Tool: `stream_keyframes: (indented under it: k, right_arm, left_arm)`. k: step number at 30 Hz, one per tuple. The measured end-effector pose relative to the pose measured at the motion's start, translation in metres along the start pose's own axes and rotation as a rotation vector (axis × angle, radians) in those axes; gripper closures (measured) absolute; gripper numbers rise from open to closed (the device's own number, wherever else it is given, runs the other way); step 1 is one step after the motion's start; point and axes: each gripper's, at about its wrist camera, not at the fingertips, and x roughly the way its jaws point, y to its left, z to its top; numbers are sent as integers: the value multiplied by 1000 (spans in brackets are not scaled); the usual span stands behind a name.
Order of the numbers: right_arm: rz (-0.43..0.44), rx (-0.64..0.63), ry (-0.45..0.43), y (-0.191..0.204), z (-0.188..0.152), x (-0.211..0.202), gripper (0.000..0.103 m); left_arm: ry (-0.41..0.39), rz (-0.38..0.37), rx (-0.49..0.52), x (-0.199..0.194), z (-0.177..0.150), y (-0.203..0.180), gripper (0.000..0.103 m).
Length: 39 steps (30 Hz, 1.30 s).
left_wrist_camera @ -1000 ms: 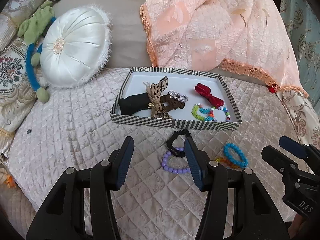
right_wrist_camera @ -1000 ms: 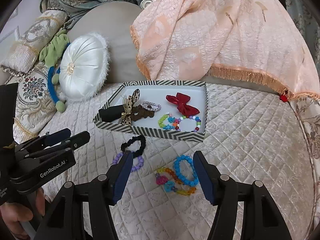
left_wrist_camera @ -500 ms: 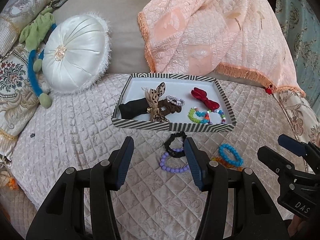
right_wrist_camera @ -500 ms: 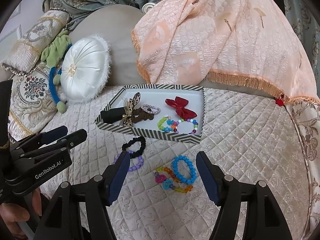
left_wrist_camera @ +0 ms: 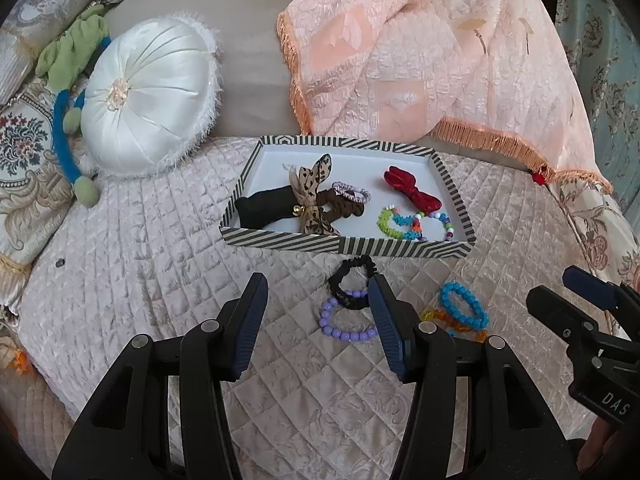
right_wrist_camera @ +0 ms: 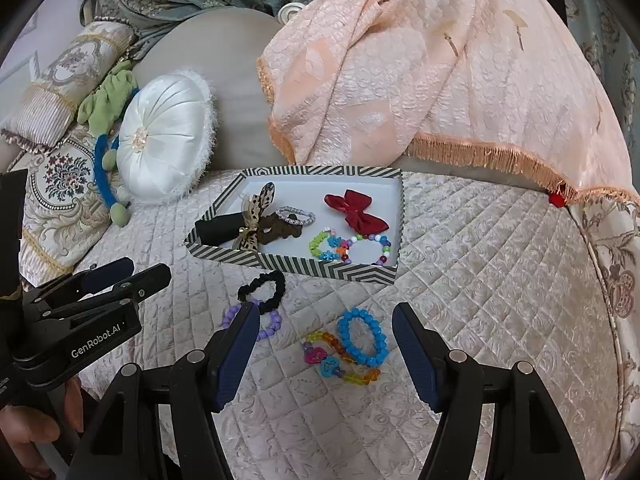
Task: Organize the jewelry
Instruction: 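Move both open tools back over the loose bracelets beside the tray, then grasp black scrunchie with left tool while right tool grasps blue beaded bracelet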
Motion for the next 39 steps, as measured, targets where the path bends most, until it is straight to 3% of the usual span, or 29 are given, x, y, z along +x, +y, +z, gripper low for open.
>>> stream_keyframes:
  k: [6, 13, 19, 24, 33, 37, 39]
  right_arm:
    - [-9, 10, 4, -10, 1, 1, 37]
    - [-17, 7, 34, -30, 0, 13, 37]
    - [-24, 19, 123, -54, -8, 48, 37]
    - [-22, -31, 200, -56, -15, 86, 38]
    - [-3, -69, 266, -60, -14, 136, 57]
    - [-1, -87, 278, -59, -18, 148, 77]
    - [5, -88, 265, -59, -18, 148, 91]
  left_arm:
    - [44, -38, -49, 10, 2, 12, 51]
    - [153, -100, -106, 41, 3, 24, 51]
    - [266, -132, -120, 86, 0, 24, 51]
    - [324, -112, -96, 122, 3, 20, 51]
    - [357, -85, -45, 163, 9, 3, 51]
    - [348, -66, 0, 171, 8, -6, 53]
    - [342, -75, 8, 173, 9, -8, 78]
